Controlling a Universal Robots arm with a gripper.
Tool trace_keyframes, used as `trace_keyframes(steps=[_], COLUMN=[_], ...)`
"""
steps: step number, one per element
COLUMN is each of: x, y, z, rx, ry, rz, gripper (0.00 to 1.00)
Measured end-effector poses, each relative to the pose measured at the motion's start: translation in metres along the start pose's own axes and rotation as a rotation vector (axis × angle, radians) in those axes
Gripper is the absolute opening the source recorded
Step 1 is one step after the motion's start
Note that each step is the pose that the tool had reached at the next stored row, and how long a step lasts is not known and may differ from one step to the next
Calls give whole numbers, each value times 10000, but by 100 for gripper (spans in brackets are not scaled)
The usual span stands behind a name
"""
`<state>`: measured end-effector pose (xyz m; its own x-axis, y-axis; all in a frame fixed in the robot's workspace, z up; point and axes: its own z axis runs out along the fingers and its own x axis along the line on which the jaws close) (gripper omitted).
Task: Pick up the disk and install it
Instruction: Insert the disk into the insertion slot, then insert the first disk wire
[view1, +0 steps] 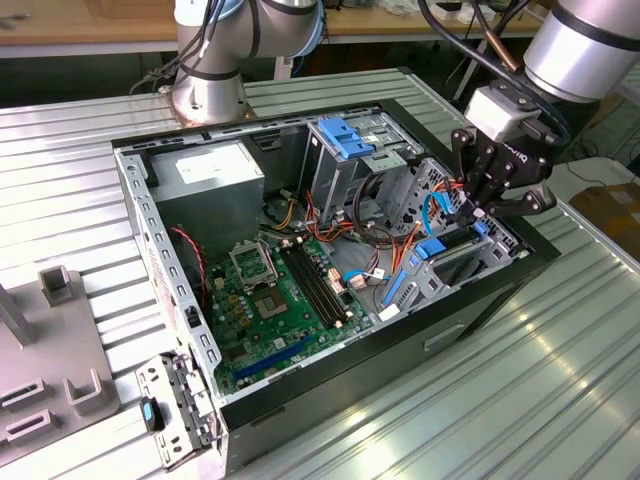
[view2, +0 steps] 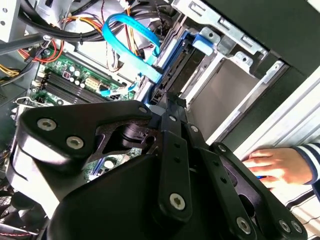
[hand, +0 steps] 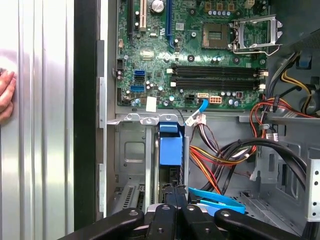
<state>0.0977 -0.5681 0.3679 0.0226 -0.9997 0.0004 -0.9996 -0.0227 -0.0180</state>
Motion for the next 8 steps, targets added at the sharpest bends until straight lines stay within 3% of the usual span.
trace_keyframes(steps=[8], x=[-1], y=[9], z=[0], rx=[1], ry=[0], rz=[-10], gripper=[11])
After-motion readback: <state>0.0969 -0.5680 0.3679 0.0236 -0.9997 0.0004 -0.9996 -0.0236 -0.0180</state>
